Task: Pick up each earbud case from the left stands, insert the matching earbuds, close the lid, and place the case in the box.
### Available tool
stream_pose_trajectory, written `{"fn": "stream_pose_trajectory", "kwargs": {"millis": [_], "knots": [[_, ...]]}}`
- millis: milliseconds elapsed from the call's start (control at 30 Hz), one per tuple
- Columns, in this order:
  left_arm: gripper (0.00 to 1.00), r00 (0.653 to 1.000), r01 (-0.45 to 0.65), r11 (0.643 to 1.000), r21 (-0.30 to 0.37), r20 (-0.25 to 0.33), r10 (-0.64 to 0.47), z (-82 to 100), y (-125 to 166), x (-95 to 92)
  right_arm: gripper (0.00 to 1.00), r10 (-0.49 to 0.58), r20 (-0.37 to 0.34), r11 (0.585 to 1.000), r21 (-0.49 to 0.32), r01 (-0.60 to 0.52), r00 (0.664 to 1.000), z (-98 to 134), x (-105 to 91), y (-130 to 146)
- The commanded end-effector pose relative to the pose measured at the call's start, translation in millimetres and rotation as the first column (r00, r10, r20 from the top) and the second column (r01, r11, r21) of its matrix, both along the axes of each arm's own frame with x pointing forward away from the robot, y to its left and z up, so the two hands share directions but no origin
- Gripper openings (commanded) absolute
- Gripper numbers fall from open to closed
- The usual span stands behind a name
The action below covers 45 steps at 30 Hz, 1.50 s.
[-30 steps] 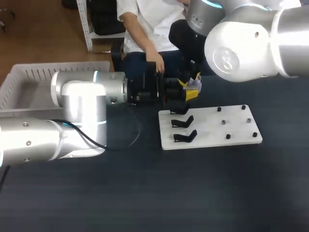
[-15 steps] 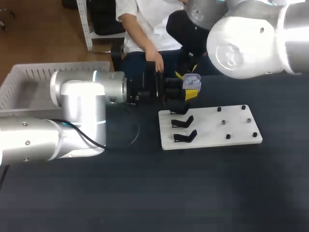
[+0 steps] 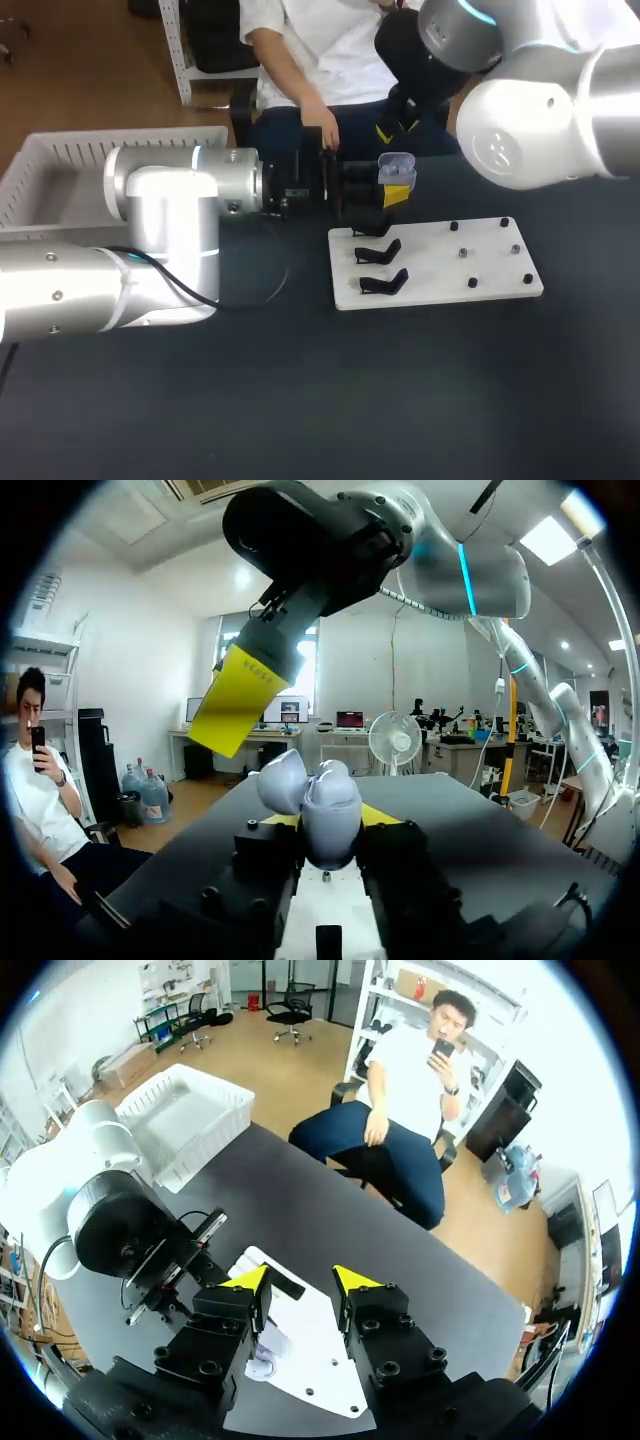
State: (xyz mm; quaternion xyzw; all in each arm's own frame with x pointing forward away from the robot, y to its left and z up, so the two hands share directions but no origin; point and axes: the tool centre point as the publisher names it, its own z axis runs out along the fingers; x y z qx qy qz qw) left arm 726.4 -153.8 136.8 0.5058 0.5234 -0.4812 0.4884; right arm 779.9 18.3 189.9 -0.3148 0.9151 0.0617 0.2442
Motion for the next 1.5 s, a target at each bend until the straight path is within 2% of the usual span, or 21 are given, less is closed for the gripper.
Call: {"fn": "stream_pose_trajectory", "kwargs": {"millis": [33,133,367,667,767,900,967,1033,1067,1200,1300,1433,1500], "knots": [[0.00,1.000,-0.007,1.000,-0.005,0.005,0.007,-0.9,-0.2,-1.7,0.39,-0.013,-0.005,1.000,-0.011,0.013,1.000,-9.9,0.2,2.7],[0.00,1.000,-0.007,1.000,-0.005,0.005,0.007,-0.9,-0.2,-1.7,0.37,-0.019,-0.017,1.000,-0.015,0.018,1.000,-15.6,-2.8,-0.3],[0.00,1.000,-0.007,1.000,-0.005,0.005,0.007,-0.9,-0.2,-1.7,0.39,-0.029,-0.031,0.999,-0.015,0.029,0.999,-17.8,-19.6,-4.9],[0.00,1.000,-0.007,1.000,-0.005,0.005,0.007,-0.9,-0.2,-1.7,0.42,-0.057,-0.025,0.998,0.030,0.058,0.998,-14.0,-40.5,-9.2],[0.00,1.000,-0.007,1.000,-0.005,0.005,0.007,-0.9,-0.2,-1.7,0.42,-0.090,0.010,0.995,0.047,0.089,0.996,-6.8,-44.7,-13.6],[0.00,1.000,-0.007,1.000,-0.005,0.005,0.007,-0.9,-0.2,-1.7,0.44,-0.146,0.075,0.986,0.095,0.139,0.986,13.2,-54.6,-33.0],[0.00,0.999,-0.025,1.000,-0.012,0.025,0.025,6.6,10.9,2.1,0.48,-0.160,0.101,0.983,0.102,0.150,0.982,22.6,-61.0,-44.0],[0.00,0.997,-0.050,0.999,-0.011,0.051,0.050,15.6,25.3,6.6,0.96,-0.174,0.122,0.981,0.104,0.162,0.977,30.5,-68.8,-55.5],[0.00,0.996,-0.065,0.998,-0.010,0.064,0.065,20.2,33.8,9.1,1.00,-0.180,0.131,0.981,0.101,0.168,0.975,33.3,-72.6,-60.4],[0.00,0.985,-0.139,0.990,-0.018,0.105,0.140,35.4,73.4,21.8,1.00,-0.216,0.156,0.975,0.090,0.204,0.964,35.9,-88.3,-80.3],[0.00,0.970,-0.208,0.978,0.018,0.135,0.204,42.0,105.3,30.7,1.00,-0.221,0.133,0.975,0.066,0.214,0.966,28.0,-96.9,-89.7],[0.00,0.939,-0.313,0.949,0.024,0.161,0.305,50.2,156.1,47.5,1.00,-0.233,0.093,0.972,0.043,0.230,0.968,12.9,-107.2,-97.7],[0.00,0.919,-0.365,0.930,0.036,0.177,0.353,53.6,179.6,54.3,1.00,-0.264,0.086,0.964,0.056,0.260,0.961,8.3,-112.8,-103.0]]}}
